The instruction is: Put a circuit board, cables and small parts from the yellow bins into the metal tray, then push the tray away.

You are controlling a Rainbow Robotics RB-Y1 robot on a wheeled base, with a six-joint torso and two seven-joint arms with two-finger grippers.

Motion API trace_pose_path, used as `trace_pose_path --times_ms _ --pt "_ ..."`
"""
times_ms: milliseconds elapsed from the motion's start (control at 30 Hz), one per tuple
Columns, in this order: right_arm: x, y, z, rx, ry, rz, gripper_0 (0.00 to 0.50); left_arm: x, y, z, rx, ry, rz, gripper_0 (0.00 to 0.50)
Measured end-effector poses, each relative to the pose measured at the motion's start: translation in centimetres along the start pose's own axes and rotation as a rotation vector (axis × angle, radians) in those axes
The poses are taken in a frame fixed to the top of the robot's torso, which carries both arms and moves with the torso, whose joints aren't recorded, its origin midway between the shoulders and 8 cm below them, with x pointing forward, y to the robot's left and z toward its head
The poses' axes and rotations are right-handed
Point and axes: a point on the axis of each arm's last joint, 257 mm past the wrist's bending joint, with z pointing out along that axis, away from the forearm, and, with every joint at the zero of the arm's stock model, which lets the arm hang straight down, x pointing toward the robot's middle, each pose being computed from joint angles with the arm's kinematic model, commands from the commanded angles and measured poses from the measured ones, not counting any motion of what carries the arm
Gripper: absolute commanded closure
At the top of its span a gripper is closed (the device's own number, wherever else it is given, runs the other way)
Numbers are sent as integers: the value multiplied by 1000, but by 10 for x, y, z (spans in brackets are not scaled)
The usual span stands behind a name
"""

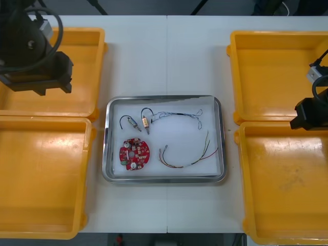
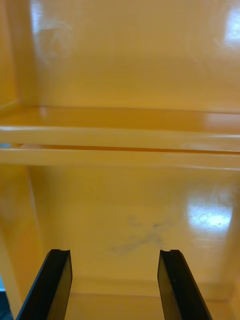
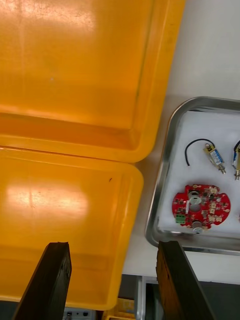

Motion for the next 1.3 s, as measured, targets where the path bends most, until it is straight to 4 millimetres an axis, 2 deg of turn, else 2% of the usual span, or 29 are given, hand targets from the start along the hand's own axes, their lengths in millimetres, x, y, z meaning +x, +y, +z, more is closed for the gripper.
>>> trace_pose_path --times_ms 300,500,633,833,1100,1300 --pt "-10 53 -15 -54 -13 -173 0 22 69 14 -14 3 -74 0" --pt "-2 85 -14 -38 -8 -319 0 42 96 27 4 19 30 0" --pt "8 102 -10 -27 10 -406 0 51 111 35 19 9 119 0" --pt "20 132 -1 -38 22 -524 0 60 128 49 18 0 88 0" --pt "36 193 19 -103 13 -682 0 68 138 63 13 -9 79 0" --pt "49 236 36 -143 -34 -870 0 73 146 68 -11 -5 80 0"
